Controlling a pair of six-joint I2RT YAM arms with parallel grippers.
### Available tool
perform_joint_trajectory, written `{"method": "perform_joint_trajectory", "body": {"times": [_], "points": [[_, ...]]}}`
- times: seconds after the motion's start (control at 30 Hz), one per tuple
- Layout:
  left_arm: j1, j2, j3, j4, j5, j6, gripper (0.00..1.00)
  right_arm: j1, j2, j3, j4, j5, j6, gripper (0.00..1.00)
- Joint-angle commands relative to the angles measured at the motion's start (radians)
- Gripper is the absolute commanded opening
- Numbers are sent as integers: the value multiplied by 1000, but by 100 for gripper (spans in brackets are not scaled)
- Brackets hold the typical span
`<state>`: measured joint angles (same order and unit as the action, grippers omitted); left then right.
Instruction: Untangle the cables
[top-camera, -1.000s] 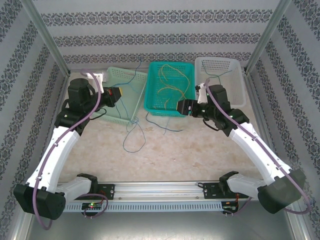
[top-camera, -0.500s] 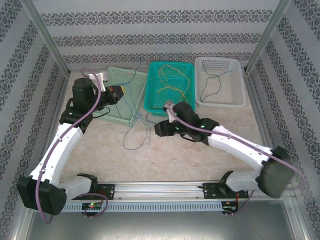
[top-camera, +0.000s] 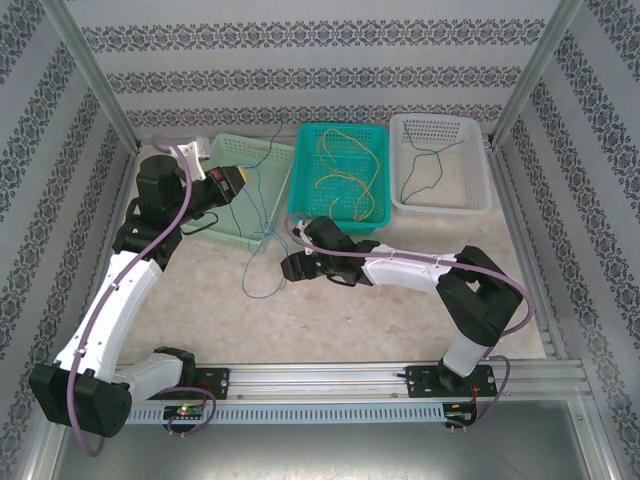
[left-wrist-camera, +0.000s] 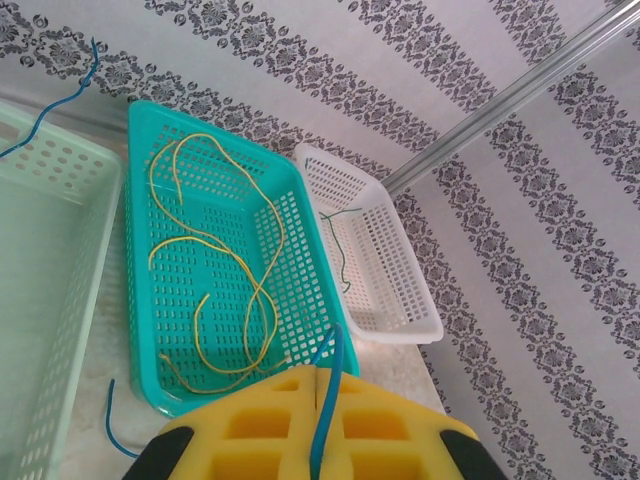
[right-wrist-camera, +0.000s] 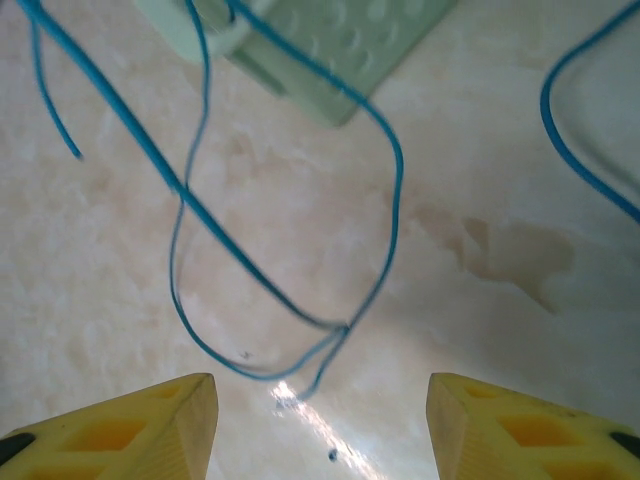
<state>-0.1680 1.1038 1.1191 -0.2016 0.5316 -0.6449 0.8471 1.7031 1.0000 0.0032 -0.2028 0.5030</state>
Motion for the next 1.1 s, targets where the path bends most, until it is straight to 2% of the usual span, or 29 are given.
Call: {"method": "perform_joint_trajectory", "body": {"times": [0.0,0.1,0.2,0.27,0.37,0.47,0.63,0.73,0.8,0.93,1.07], "points": [[1,-29,23,23,16,-22,4,8,17,43,83,5,10,58],[1,-37,19,23,19,-27,4,9,47,77,75,30,-16,57],[1,-41,19,22,22,-37,4,7,77,120,77,55,-39,52],[1,-44,22,21,24,-39,4,7,96,155,61,81,-61,42],[1,-44,35,-17,10,-17,5,6,91,173,41,76,-79,20],[3,-42,55,-72,-18,18,6,6,60,145,21,83,-90,8],[4,-21,97,-113,-45,49,8,0,2,99,-13,83,-87,8],[5,-6,140,-173,-85,90,9,-6,-26,80,-32,83,-91,1],[21,-4,167,-199,-113,114,9,-15,-47,61,-40,82,-89,0],[113,1,254,-237,-132,156,9,-60,-123,-29,-58,82,-69,0],[225,41,429,-300,-147,209,10,-140,-248,-179,-62,95,-21,0]]}}
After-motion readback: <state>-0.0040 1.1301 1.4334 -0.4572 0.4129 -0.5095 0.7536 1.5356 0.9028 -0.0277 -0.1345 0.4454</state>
